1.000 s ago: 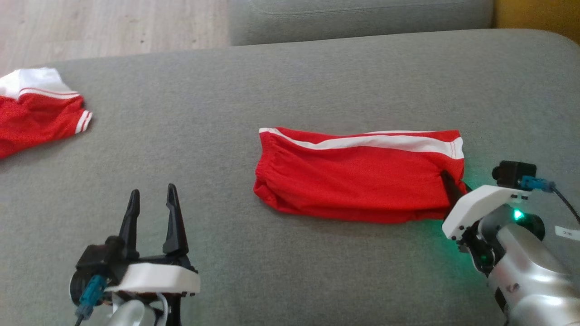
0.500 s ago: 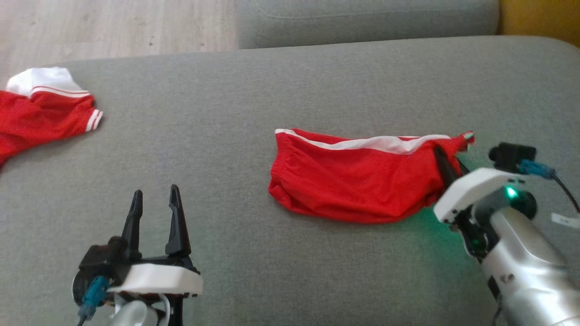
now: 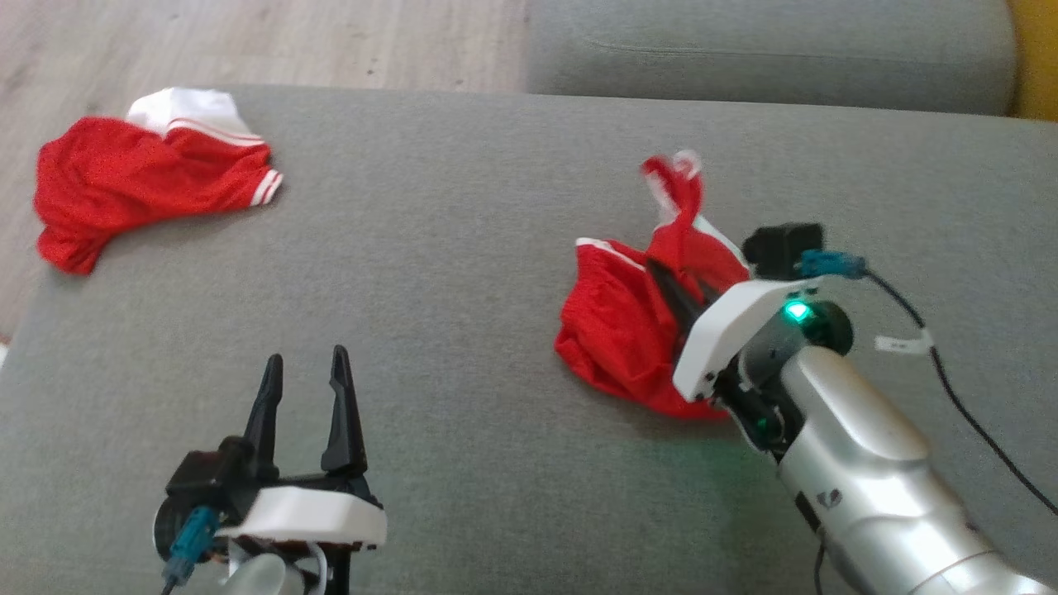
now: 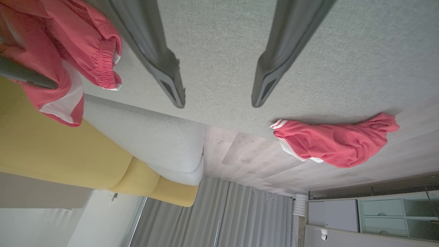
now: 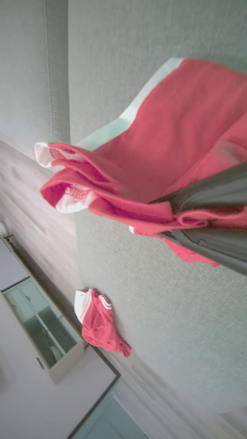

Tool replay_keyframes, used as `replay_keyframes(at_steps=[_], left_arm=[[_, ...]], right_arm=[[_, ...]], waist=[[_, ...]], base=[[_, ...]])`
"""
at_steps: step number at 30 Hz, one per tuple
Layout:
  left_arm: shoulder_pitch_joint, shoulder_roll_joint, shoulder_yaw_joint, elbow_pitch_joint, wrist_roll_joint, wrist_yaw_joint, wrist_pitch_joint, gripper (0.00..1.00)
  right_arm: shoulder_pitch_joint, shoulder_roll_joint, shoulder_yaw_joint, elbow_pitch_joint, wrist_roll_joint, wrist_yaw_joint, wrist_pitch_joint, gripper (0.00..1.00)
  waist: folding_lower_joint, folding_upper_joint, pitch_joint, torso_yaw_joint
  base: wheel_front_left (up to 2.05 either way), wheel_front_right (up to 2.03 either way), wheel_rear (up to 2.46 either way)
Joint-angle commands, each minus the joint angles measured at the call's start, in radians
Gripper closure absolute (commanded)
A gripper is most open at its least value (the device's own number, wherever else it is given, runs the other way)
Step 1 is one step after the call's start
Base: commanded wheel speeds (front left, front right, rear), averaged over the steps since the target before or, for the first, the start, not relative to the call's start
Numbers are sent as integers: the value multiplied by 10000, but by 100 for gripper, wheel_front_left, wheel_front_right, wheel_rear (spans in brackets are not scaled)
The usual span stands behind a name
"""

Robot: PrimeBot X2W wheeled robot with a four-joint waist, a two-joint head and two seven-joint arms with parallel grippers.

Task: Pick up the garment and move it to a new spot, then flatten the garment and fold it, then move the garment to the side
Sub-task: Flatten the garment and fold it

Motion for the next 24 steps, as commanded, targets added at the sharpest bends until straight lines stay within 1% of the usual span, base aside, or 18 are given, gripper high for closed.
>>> replay_keyframes(at_steps=[1, 5, 8, 9, 10, 11, 12, 19, 24], left_arm=[[-389, 70, 321, -214, 4, -53, -118, 0], [-456, -8, 273, -128, 11, -114, -132, 0], [-465, -45, 276, -70, 17, -137, -145, 0], [-461, -56, 279, -55, 21, -142, -149, 0], [-452, -64, 285, -41, 23, -147, -153, 0], [-441, -68, 295, -26, 25, -152, -157, 0], [-424, -73, 308, -11, 26, -152, -161, 0], [-358, -100, 276, 35, 60, -176, -175, 0], [-325, -105, 248, -6, 77, -160, -178, 0]], right_arm=[[-504, 169, 160, -170, -134, 65, 53, 100], [-582, 346, 401, 357, -237, 65, 289, 100], [-589, 434, 614, 613, -244, 65, 322, 100], [-586, 456, 670, 663, -223, 65, 299, 85], [-580, 475, 733, 696, -183, 65, 279, 55], [-577, 491, 799, 710, -136, 65, 251, 4], [-572, 503, 875, 707, -94, 65, 210, 0], [-418, 542, 1420, 180, 295, 65, -247, 0], [-314, 461, 1345, -243, 474, 65, -663, 0]], waist=[[0, 0, 60, 200], [0, 0, 106, 478], [0, 0, 113, 561], [0, 0, 111, 571], [0, 0, 105, 572], [0, 0, 95, 563], [0, 0, 79, 541], [0, 0, -125, 210], [0, 0, -229, 5]], base=[[0, 0, 0], [0, 0, 0], [0, 0, 0], [0, 0, 0], [0, 0, 0], [0, 0, 0], [0, 0, 0], [0, 0, 0], [0, 0, 0]])
